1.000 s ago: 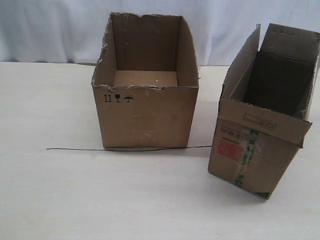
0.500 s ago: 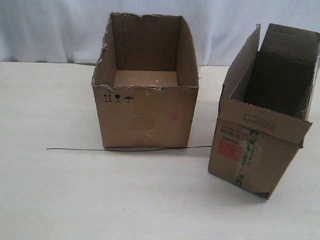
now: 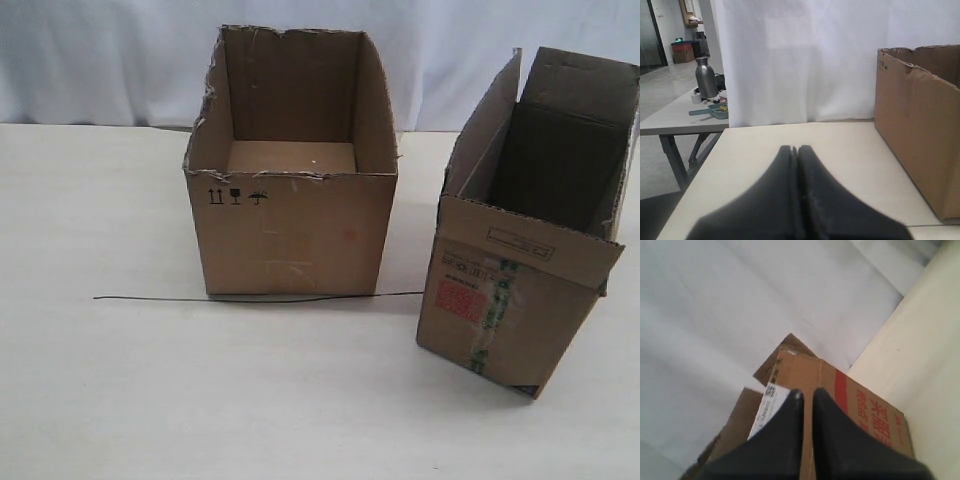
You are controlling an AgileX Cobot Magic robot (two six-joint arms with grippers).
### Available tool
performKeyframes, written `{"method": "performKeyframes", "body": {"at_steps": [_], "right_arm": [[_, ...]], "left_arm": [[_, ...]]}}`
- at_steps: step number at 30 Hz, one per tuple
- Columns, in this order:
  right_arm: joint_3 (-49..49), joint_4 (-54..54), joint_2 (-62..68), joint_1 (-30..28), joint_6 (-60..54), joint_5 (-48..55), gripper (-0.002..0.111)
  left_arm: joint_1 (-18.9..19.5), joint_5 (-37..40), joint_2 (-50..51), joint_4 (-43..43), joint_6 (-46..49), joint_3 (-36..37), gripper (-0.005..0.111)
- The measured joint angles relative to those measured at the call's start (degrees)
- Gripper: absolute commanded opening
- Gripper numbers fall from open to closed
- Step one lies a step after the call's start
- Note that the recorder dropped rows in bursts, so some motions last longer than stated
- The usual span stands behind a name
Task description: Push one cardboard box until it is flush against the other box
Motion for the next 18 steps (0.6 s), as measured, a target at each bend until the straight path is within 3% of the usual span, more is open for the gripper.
{"method": "performKeyframes", "body": {"at_steps": [11,18], "right_arm": [[-20.9,-2.0,30.9,0.0,-16.1,9.7,0.005],[-30.4,-18.1,38.8,-2.0,-15.1,13.1,0.005]], "left_arm": [[0.0,0.0,0.0,0.0,0.0,0.0,0.000],[0.0,0.0,0.0,0.0,0.0,0.0,0.000]]}}
